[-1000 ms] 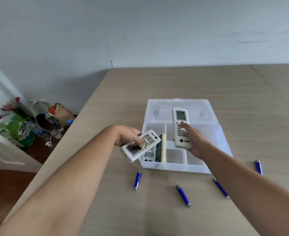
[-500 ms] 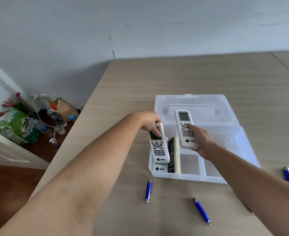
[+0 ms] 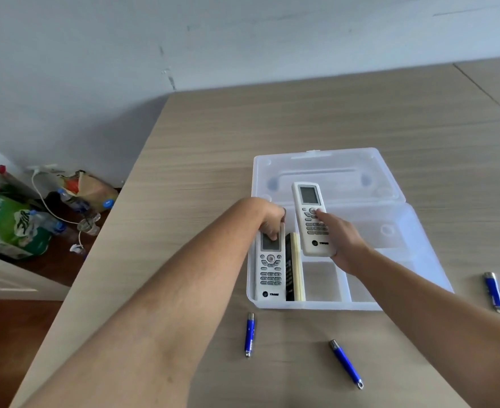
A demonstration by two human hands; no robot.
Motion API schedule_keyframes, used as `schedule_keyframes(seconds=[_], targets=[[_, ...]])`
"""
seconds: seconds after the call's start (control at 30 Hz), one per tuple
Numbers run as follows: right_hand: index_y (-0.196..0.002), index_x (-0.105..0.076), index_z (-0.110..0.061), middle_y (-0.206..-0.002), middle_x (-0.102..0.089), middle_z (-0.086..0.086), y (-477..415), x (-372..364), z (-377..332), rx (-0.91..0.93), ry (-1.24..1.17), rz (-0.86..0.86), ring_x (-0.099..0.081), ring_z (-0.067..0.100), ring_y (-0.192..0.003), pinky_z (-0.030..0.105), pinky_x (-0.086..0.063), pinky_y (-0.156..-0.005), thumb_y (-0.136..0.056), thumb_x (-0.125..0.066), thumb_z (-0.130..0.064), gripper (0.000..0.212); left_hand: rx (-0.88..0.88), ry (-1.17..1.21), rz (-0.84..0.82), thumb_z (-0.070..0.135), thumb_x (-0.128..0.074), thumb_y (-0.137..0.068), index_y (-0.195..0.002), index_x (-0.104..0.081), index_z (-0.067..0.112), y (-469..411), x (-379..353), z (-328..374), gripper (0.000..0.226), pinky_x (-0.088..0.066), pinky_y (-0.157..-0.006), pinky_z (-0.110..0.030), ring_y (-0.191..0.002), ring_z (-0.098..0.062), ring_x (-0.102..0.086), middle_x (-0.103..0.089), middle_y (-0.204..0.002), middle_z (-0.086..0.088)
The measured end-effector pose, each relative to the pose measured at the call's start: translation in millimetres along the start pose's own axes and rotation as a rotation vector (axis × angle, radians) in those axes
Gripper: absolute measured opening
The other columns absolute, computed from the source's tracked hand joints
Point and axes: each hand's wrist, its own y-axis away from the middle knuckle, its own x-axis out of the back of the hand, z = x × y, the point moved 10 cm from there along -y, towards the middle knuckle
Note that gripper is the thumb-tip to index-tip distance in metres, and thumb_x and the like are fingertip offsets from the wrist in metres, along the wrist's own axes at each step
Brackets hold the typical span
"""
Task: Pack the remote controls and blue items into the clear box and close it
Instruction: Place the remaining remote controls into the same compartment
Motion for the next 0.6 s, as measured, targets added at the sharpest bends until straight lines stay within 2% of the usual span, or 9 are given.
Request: schedule_keyframes(seconds=[0.07, 0.23, 0.33, 0.4, 0.5, 0.6], targets=[[-0.080, -0.062, -0.016, -0.063, -0.067, 0.001, 0.4, 2.0, -1.3, -0.002, -0.030, 0.024, -0.064, 0.015, -0.054, 0.034, -0.049, -0.063, -0.095, -0.050, -0.026, 0.022, -0.019, 0.088, 0.077, 0.009, -0.063, -0.089, -0.134, -0.051, 0.012, -4.7, -7.6, -3.4, 0.047, -0.046, -0.096, -0.034, -0.119, -0.028, -0.057, -0.057, -0.134, -0.010], [-0.078, -0.057, -0.014, -0.076, -0.061, 0.005, -0.6, 8.6, -6.2, 0.023, -0.038, 0.096, -0.060, 0.020, -0.068, 0.035, -0.049, -0.069, -0.098, -0.043, -0.026, 0.027, -0.012, 0.214, 0.210, 0.003, -0.059, -0.088, -0.139, -0.050, 0.014, -6.5, -28.8, -18.3, 0.053, -0.043, -0.101, -0.030, -0.126, -0.027, -0.054, -0.053, -0.141, -0.009], [-0.081, -0.059, -0.013, -0.082, -0.065, 0.007, -1.6, 1.1, -9.2, 0.032, 0.016, 0.044, -0.063, 0.021, -0.073, 0.042, -0.052, -0.081, -0.098, -0.043, -0.025, 0.026, -0.006, 0.201, 0.264, 0.002, -0.051, -0.091, -0.143, -0.044, 0.023, -6.7, -38.2, -16.0, 0.057, -0.041, -0.104, -0.032, -0.130, -0.028, -0.050, -0.051, -0.145, -0.007], [-0.082, -0.060, -0.012, -0.086, -0.068, 0.012, 1.0, -7.7, -13.4, 0.055, 0.127, -0.008, -0.063, 0.026, -0.076, 0.044, -0.051, -0.085, -0.099, -0.044, -0.025, 0.027, -0.030, 0.174, 0.353, 0.003, -0.051, -0.092, -0.140, -0.048, 0.027, -1.9, -33.8, -13.8, 0.054, -0.041, -0.104, -0.035, -0.129, -0.027, -0.050, -0.054, -0.142, -0.002], [-0.077, -0.059, -0.011, -0.091, -0.069, 0.023, 1.0, -20.1, -17.9, 0.104, 0.382, -0.042, -0.058, 0.027, -0.078, 0.039, -0.048, -0.072, -0.096, -0.049, -0.027, 0.027, -0.037, 0.311, 0.529, -0.010, -0.049, -0.088, -0.133, -0.056, 0.022, 17.2, -17.5, -29.9, 0.056, -0.044, -0.107, -0.037, -0.125, -0.022, -0.056, -0.057, -0.139, 0.000], [-0.080, -0.059, -0.011, -0.082, -0.070, 0.013, 4.4, -36.1, -11.1, 0.086, 0.589, -0.085, -0.062, 0.025, -0.066, 0.032, -0.054, -0.064, -0.092, -0.059, -0.024, 0.018, 0.016, 0.485, 0.696, -0.015, -0.043, -0.085, -0.132, -0.058, 0.014, 38.4, -9.8, -62.5, 0.056, -0.048, -0.100, -0.036, -0.118, -0.025, -0.059, -0.062, -0.131, -0.006]])
